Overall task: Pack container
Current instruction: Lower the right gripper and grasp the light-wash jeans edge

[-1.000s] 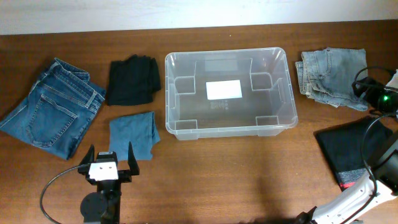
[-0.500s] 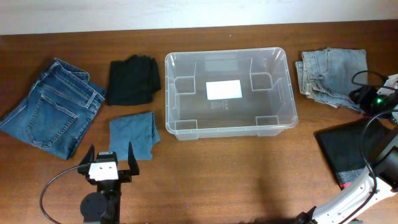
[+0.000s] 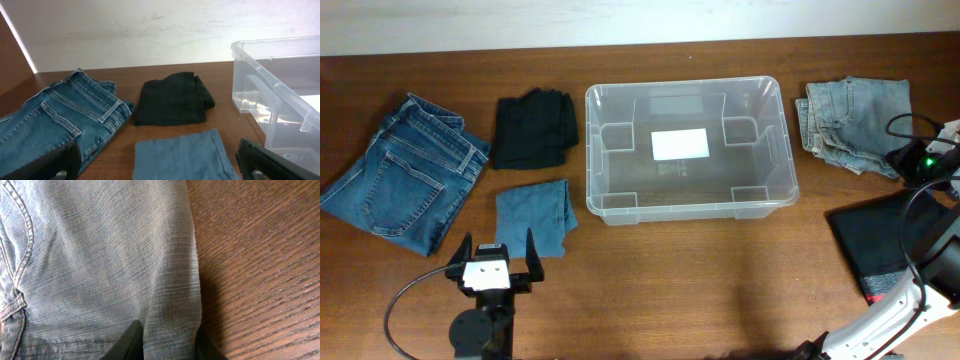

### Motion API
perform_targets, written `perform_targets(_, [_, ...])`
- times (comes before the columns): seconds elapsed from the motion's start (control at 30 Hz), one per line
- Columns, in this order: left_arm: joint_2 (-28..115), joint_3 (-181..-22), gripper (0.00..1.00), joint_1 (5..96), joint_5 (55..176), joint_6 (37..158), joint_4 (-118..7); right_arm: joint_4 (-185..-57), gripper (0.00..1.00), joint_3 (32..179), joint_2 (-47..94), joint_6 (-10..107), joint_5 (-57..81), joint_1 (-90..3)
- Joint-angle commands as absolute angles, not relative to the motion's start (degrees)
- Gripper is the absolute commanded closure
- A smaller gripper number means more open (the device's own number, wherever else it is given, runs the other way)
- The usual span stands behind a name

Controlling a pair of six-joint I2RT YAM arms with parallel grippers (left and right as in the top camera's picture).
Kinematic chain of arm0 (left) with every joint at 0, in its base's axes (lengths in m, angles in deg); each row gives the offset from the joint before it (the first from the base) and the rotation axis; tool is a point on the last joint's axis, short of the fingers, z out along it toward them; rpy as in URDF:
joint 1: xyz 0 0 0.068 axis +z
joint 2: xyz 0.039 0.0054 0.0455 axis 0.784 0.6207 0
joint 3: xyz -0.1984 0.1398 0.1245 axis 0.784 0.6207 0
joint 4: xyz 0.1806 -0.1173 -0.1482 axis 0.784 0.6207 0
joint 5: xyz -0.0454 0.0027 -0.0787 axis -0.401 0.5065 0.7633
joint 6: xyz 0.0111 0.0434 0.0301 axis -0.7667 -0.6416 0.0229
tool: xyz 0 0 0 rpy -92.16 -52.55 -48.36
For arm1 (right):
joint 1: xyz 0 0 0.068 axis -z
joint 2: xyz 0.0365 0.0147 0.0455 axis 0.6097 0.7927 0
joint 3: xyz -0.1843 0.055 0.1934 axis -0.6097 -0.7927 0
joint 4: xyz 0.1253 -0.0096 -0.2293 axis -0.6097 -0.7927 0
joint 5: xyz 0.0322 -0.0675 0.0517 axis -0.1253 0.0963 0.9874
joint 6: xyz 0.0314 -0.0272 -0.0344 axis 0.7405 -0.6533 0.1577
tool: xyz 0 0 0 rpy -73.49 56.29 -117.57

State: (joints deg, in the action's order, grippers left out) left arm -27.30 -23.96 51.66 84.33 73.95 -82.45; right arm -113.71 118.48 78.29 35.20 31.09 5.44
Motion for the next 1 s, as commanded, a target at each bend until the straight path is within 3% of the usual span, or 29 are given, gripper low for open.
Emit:
perform_targets(0.0, [-27.8, -23.5, 0.01, 51.8, 83.7, 72.8, -82.6, -114.4, 0.80, 118.7, 75.2, 35.2, 30.1, 6.1])
perform_targets(0.27, [-27.8, -23.5, 0.01, 51.8, 83.7, 72.8, -82.6, -114.6, 0.96, 119.2, 70.1, 35.2, 32.6, 6.2])
perform_targets(0.97, [-27.8, -23.5, 0.01, 51.8, 83.7, 72.8, -82.6, -114.6, 0.96, 119.4, 56.8, 33.5, 38.3, 1.4])
